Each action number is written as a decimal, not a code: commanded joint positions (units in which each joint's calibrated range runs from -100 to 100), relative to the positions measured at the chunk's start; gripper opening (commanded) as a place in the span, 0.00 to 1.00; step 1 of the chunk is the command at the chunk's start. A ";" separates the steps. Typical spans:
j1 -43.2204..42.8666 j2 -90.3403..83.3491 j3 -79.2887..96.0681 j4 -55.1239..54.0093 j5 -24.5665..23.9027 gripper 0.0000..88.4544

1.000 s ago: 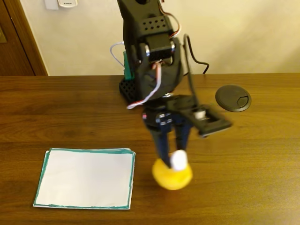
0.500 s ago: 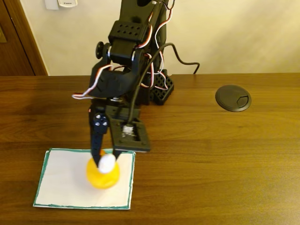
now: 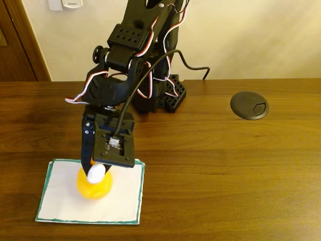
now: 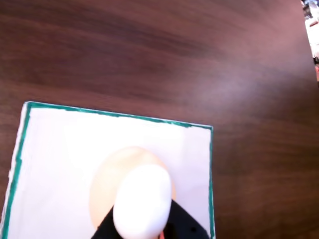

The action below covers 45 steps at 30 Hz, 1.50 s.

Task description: Grab the yellow duck toy and put inside the green color rectangle box on the table

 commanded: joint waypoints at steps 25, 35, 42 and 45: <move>-26.40 -22.55 0.60 8.49 -5.18 0.18; -37.82 -22.55 9.07 4.57 -8.84 0.00; -25.62 -58.09 25.45 24.34 -9.28 0.00; -21.44 -58.09 25.82 26.13 -8.84 0.00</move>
